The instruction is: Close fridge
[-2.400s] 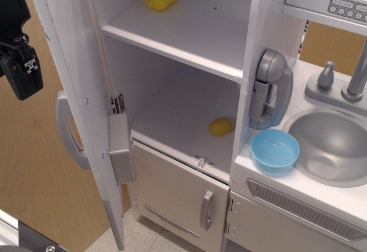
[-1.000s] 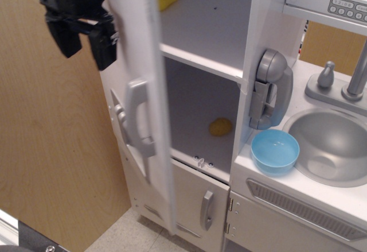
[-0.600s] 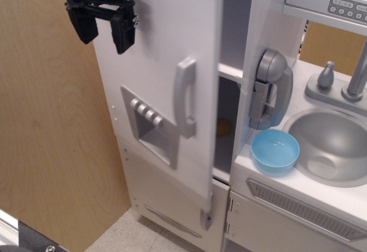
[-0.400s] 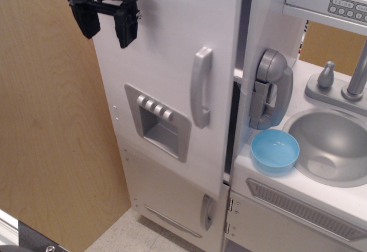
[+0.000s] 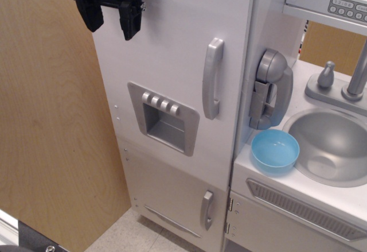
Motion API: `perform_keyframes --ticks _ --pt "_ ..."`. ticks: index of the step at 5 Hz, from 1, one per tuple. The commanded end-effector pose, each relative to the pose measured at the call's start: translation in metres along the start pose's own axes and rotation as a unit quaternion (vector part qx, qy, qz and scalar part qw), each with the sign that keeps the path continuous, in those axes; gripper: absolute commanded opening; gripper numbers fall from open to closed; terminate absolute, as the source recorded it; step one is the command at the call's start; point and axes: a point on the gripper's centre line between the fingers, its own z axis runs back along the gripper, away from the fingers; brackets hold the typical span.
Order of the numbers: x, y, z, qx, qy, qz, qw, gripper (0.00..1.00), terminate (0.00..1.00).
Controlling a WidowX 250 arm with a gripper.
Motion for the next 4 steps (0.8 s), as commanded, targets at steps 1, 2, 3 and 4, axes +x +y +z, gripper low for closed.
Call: perform_keyframes --ticks 1,2,3,4 --pt "0.01 0.005 0.018 0.002 -0.036 0.008 0.9993 1.0 0.0" --pt "0.01 0.005 0.018 0.002 -0.038 0.011 0.9992 1.0 0.0" --pt "-0.014 -0.002 0.02 0.005 -0.035 -0.021 0.9991 1.0 0.0" --pt "-0.038 -0.004 0.023 0.002 -0.026 -0.038 0.9989 1.0 0.0"
